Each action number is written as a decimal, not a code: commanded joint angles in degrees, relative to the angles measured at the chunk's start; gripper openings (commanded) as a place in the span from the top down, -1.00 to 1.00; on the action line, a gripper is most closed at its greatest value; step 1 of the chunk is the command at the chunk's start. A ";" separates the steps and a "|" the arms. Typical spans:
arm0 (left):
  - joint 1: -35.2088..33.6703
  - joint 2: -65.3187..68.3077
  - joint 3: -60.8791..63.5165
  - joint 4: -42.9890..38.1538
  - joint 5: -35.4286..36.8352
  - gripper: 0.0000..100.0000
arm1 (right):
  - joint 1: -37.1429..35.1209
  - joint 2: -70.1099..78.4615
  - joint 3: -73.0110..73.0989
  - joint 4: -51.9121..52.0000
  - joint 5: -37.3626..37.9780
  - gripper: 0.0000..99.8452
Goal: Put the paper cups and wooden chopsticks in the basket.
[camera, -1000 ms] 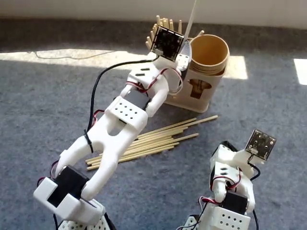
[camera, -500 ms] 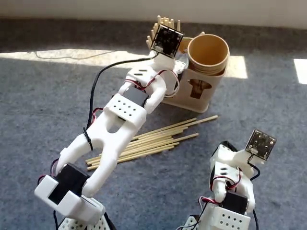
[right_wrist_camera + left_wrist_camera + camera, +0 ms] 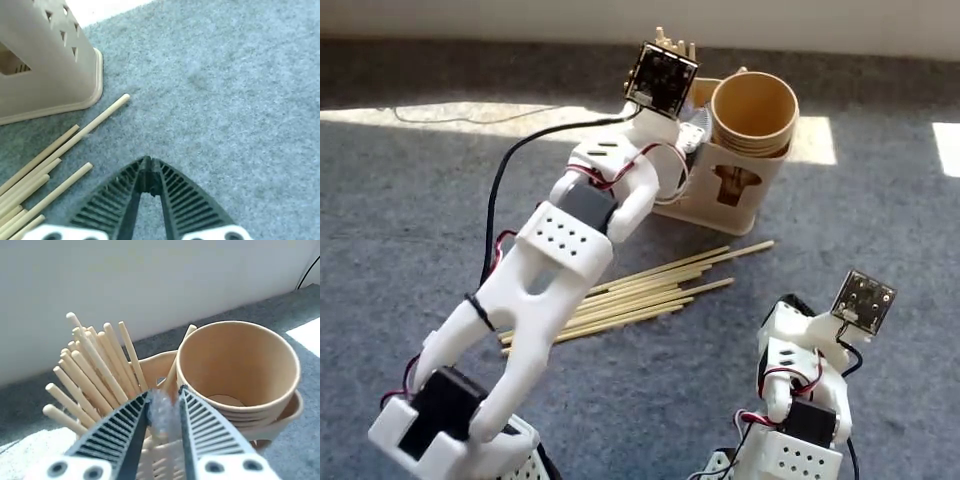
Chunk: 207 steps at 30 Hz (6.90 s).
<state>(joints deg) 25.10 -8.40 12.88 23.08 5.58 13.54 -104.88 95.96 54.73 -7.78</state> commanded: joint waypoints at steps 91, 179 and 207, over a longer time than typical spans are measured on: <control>8.22 6.11 10.24 47.65 -28.84 0.99 | 0.57 -0.40 6.73 -0.13 -0.26 0.99; 6.20 -26.86 5.76 48.79 -16.79 0.99 | 0.66 -0.40 6.73 -0.04 -0.26 0.99; 6.20 -26.77 3.47 -10.02 -7.12 0.99 | 0.66 -0.40 6.73 -0.04 -0.26 0.99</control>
<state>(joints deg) 32.13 -33.45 16.04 20.53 -1.71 13.54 -104.88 95.96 54.73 -7.78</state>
